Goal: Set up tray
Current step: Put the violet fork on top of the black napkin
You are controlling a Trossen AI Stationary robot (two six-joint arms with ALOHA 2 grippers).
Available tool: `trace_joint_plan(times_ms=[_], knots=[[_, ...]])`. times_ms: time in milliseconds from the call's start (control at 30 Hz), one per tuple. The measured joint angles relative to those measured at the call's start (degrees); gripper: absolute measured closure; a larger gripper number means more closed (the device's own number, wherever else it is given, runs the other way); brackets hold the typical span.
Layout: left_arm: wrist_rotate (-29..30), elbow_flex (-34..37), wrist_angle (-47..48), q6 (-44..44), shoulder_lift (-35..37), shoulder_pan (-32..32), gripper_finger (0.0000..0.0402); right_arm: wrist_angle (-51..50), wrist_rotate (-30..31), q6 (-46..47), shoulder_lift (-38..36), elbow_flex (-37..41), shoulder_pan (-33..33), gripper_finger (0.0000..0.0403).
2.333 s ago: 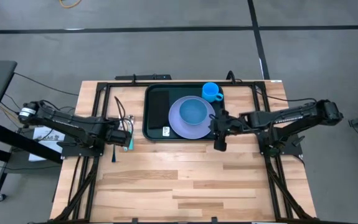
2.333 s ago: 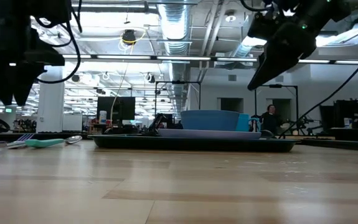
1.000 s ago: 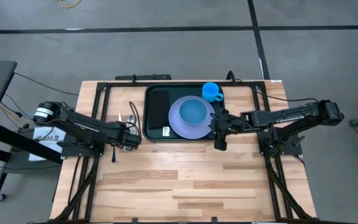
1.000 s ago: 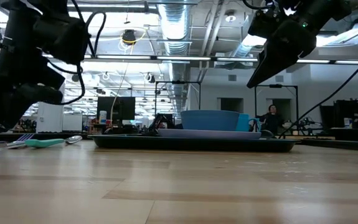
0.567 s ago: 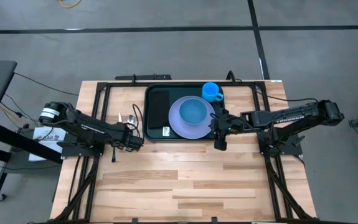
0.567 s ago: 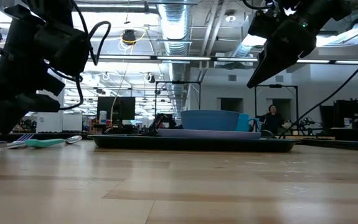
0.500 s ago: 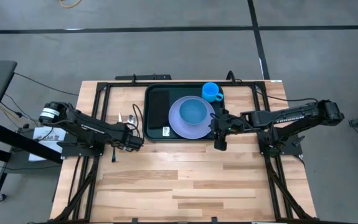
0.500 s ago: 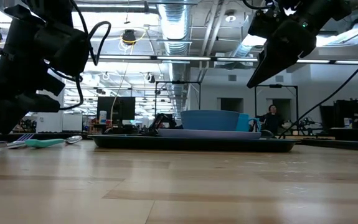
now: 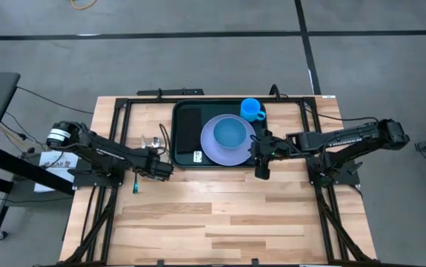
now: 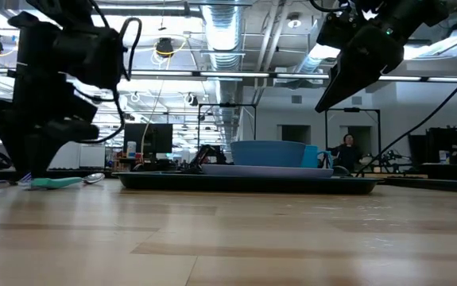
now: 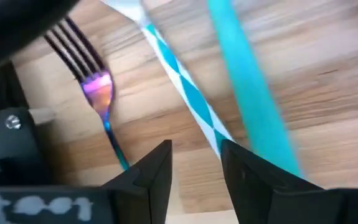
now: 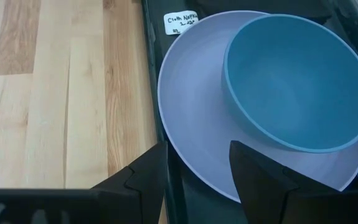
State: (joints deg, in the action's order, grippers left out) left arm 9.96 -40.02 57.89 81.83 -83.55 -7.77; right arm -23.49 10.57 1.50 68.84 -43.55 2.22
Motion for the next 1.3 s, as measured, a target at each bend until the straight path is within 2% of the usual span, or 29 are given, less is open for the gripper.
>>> trace_joint_plan(times_ms=[533,833,1300], knots=[[-0.4,0.1,7.1,-0.2,-0.1,0.0,0.0274,0.0,0.0,0.0,0.0,0.0,0.0,0.0239],[-4.4,5.1,3.6,0.2,-0.1,0.0,0.0274,0.0,0.0,0.0,0.0,0.0,0.0,0.0239],[-3.8,5.8,0.4,-2.6,0.2,1.5,0.0274,0.1,0.0,0.0,0.0,0.0,0.0,0.0239]])
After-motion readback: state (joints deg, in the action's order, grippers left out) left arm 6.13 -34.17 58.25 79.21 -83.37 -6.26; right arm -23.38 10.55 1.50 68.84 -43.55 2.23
